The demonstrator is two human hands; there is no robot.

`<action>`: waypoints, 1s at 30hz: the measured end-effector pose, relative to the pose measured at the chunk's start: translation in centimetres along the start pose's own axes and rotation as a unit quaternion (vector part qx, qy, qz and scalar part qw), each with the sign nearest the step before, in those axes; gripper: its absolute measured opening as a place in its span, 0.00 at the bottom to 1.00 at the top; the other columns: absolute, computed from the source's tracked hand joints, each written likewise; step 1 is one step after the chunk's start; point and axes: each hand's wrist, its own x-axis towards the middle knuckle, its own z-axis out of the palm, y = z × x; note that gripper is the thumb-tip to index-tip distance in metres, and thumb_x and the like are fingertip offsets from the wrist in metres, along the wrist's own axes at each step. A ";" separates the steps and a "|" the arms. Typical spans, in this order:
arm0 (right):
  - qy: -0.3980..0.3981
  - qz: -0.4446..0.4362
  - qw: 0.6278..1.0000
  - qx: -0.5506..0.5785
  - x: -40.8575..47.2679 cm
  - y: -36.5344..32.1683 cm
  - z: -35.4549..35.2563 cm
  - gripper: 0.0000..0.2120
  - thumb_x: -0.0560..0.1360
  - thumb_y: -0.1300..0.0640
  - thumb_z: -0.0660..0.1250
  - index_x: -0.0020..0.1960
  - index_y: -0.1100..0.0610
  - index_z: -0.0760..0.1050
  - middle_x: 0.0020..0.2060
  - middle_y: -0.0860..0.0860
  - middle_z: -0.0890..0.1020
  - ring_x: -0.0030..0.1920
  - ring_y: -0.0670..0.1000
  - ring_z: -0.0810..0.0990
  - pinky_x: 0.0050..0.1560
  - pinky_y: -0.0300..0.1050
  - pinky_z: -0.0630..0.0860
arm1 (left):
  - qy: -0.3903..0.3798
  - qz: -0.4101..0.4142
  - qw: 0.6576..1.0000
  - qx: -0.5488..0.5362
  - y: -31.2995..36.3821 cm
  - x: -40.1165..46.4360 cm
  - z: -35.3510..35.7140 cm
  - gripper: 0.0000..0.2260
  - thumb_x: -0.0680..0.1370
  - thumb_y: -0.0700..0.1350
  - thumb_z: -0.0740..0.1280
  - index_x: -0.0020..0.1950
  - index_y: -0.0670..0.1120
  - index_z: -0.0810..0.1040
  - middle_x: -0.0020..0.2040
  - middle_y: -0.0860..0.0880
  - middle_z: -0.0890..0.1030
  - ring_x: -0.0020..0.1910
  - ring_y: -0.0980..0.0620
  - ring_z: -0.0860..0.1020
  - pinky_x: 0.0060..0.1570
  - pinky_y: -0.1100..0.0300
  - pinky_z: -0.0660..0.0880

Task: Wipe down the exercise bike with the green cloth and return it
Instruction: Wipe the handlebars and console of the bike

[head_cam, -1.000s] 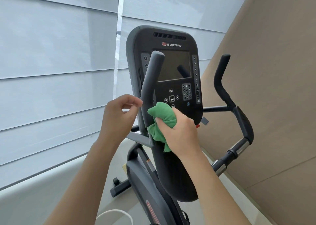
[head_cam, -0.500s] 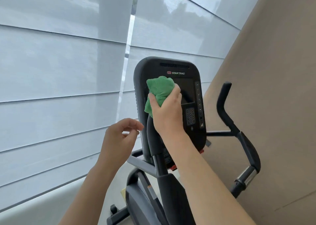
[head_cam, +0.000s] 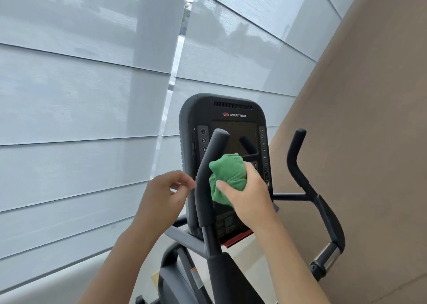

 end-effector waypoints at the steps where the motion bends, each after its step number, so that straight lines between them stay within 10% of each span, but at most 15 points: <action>1: 0.050 -0.030 0.998 -0.006 0.7 -0.7 -0.9 0.23 0.73 0.45 0.78 0.65 0.43 0.73 0.55 0.43 0.79 0.52 0.40 0.80 0.49 0.33 0.79 | -0.002 0.000 1.000 0.002 -0.1 -0.1 0.1 0.16 0.77 0.36 0.64 0.44 0.56 0.85 0.43 0.55 0.85 0.38 0.46 0.83 0.40 0.56 0.80; 5: 0.105 -0.138 0.985 0.011 4.0 -5.2 -1.5 0.30 0.72 0.46 0.79 0.71 0.47 0.73 0.61 0.45 0.74 0.56 0.33 0.76 0.51 0.20 0.70 | -0.063 0.054 0.997 -0.003 0.3 -1.0 1.2 0.19 0.75 0.31 0.64 0.43 0.54 0.84 0.43 0.53 0.85 0.37 0.52 0.82 0.41 0.55 0.80; 11: 0.053 -0.149 0.958 -0.241 8.6 -9.7 2.0 0.13 0.65 0.49 0.77 0.37 0.51 0.74 0.38 0.47 0.79 0.39 0.53 0.79 0.39 0.46 0.72 | -0.159 0.183 0.963 0.118 -0.4 -2.1 3.0 0.19 0.72 0.33 0.61 0.43 0.55 0.84 0.46 0.62 0.81 0.52 0.56 0.77 0.47 0.69 0.71; 16: -0.167 -0.174 0.970 -0.006 11.5 -8.2 -1.1 0.08 0.68 0.60 0.81 0.43 0.60 0.82 0.38 0.59 0.85 0.41 0.58 0.86 0.46 0.55 0.84 | -0.144 0.252 0.949 0.126 -1.6 -3.5 3.5 0.14 0.73 0.34 0.68 0.41 0.55 0.82 0.46 0.63 0.81 0.53 0.56 0.75 0.49 0.64 0.72; 21: 0.018 -0.121 0.960 0.251 10.1 -6.8 1.9 0.08 0.69 0.64 0.80 0.45 0.65 0.83 0.38 0.58 0.86 0.40 0.58 0.86 0.45 0.54 0.84 | -0.132 0.238 0.959 0.079 -2.5 -3.7 3.9 0.13 0.74 0.35 0.69 0.41 0.55 0.82 0.47 0.63 0.80 0.56 0.54 0.75 0.51 0.64 0.70; 25: 0.225 -0.153 0.958 -0.095 8.7 -8.0 4.9 0.11 0.69 0.53 0.75 0.37 0.53 0.73 0.33 0.47 0.78 0.32 0.53 0.76 0.32 0.47 0.70 | -0.123 0.243 0.960 0.071 -2.7 -3.8 4.3 0.13 0.73 0.37 0.67 0.41 0.55 0.82 0.47 0.64 0.79 0.55 0.54 0.74 0.53 0.63 0.70; 30: 0.112 -0.157 0.906 -0.377 9.9 -10.5 4.1 0.09 0.69 0.54 0.72 0.39 0.51 0.70 0.33 0.47 0.71 0.37 0.56 0.72 0.38 0.45 0.66 | -0.136 0.246 0.957 0.073 -2.9 -3.4 4.1 0.12 0.74 0.38 0.66 0.41 0.56 0.82 0.47 0.64 0.79 0.56 0.53 0.74 0.52 0.63 0.71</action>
